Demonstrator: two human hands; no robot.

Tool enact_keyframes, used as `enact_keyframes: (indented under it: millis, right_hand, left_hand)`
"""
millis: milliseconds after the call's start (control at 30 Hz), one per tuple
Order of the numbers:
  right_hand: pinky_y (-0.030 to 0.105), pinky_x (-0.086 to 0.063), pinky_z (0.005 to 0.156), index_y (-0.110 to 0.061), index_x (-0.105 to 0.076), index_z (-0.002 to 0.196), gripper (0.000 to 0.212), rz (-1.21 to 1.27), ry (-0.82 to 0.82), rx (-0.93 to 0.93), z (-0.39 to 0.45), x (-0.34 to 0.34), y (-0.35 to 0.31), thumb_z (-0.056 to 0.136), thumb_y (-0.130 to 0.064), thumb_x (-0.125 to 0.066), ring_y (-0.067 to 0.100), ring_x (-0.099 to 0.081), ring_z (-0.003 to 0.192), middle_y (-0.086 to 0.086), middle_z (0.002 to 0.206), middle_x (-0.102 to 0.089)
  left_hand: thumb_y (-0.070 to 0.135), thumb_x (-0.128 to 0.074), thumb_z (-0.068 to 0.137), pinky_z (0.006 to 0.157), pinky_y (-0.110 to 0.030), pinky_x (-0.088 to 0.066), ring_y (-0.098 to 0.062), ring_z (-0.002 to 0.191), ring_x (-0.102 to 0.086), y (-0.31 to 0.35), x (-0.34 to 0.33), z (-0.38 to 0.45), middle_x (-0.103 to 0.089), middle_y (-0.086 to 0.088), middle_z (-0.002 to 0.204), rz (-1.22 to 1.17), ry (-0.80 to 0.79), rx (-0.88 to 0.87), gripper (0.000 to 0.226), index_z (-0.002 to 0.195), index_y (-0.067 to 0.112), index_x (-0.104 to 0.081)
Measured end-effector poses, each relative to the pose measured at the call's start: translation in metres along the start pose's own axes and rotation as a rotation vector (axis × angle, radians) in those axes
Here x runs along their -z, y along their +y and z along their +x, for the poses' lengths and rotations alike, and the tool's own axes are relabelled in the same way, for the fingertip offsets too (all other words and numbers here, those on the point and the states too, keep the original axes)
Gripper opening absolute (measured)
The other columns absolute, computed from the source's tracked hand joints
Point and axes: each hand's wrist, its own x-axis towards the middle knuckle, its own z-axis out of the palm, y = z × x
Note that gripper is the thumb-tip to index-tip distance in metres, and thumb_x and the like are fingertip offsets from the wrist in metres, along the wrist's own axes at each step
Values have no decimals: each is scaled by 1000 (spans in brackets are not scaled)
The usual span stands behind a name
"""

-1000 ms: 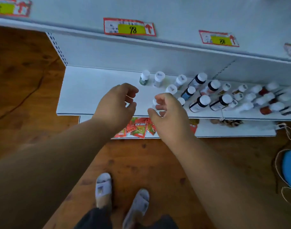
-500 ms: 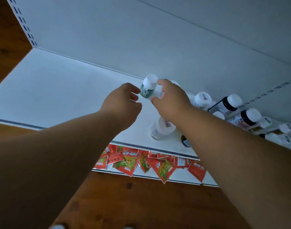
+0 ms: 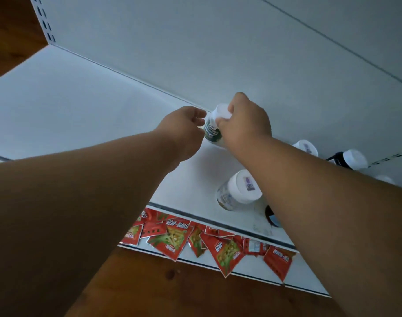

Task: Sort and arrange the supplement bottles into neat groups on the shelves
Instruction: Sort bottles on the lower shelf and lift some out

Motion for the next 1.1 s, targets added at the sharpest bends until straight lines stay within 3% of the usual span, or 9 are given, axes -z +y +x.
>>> enact_keyframes:
  millis: [67, 133, 200, 400, 500, 600, 767, 933, 1100]
  right_hand:
    - [30, -31, 68, -17, -47, 99, 19, 41, 7, 13, -10, 1, -7, 91, -30, -58, 27, -46, 81, 2, 90, -53]
    - [31, -31, 62, -17, -46, 95, 21, 96, 7, 41, -25, 4, -16, 87, -33, -59, 26, -48, 77, 0, 82, -53]
    - [31, -34, 55, -19, -49, 95, 24, 199, -21, 69, -42, 7, -29, 84, -36, -61, 22, -52, 72, -3, 78, -56]
    - [33, -50, 64, -27, -58, 84, 18, 728, -177, 16, -120, 29, -102, 82, -39, -70, 15, -61, 68, -4, 74, -64]
    - [43, -58, 71, -29, -59, 84, 11, 850, -249, -12, -169, 54, -151, 84, -36, -67, 18, -67, 75, -5, 75, -66]
    - [40, -58, 76, -30, -60, 94, 7, 877, -341, 22, -211, 98, -199, 89, -33, -64, 12, -67, 80, -10, 82, -66]
    - [14, -53, 75, -33, -57, 107, 22, 829, -401, 160, -256, 202, -263, 89, -30, -69, -3, -62, 86, -18, 95, -64]
    - [18, -54, 79, -29, -61, 109, 22, 914, -292, 220, -265, 293, -307, 88, -28, -70, -3, -62, 85, -17, 92, -64]
    - [29, -57, 83, -31, -61, 113, 25, 982, -150, 283, -231, 346, -331, 89, -32, -69, 4, -64, 95, -12, 104, -66]
  left_hand:
    - [12, -53, 97, 80, -30, -55, -15, 115, -59, -5, 15, -11, -51, 18, 141, 55, 3, -12, 49, 139, 37, -50]
    - [14, -55, 97, 89, -37, -57, -17, 120, -57, -8, 34, -24, -45, 15, 147, 85, 12, -8, 52, 142, 40, -46]
    - [15, -59, 97, 89, -34, -56, -17, 122, -57, -9, 54, -40, -47, 11, 147, 110, 21, 5, 53, 143, 38, -45]
    - [21, -60, 98, 61, -34, -58, -16, 85, -69, -2, 127, -139, -66, 9, 107, 66, 93, 136, 34, 126, 39, -56]
    - [20, -67, 93, 83, -46, -60, -18, 88, -72, 12, 174, -205, -68, 5, 100, -29, 140, 197, 27, 113, 37, -60]
    - [18, -74, 85, 91, -59, -54, -25, 89, -72, 41, 226, -269, -69, 4, 89, -156, 187, 248, 29, 105, 37, -64]
    - [5, -68, 89, 93, -50, -56, -23, 91, -73, 113, 295, -352, -70, -8, 95, -265, 184, 217, 29, 113, 20, -63]
    - [16, -70, 89, 84, -40, -60, -14, 92, -73, 193, 346, -388, -72, -2, 99, -178, 153, 71, 28, 114, 26, -61]
    - [23, -69, 89, 78, -28, -61, 0, 89, -70, 260, 374, -367, -71, 17, 94, 39, 157, -121, 26, 109, 34, -57]
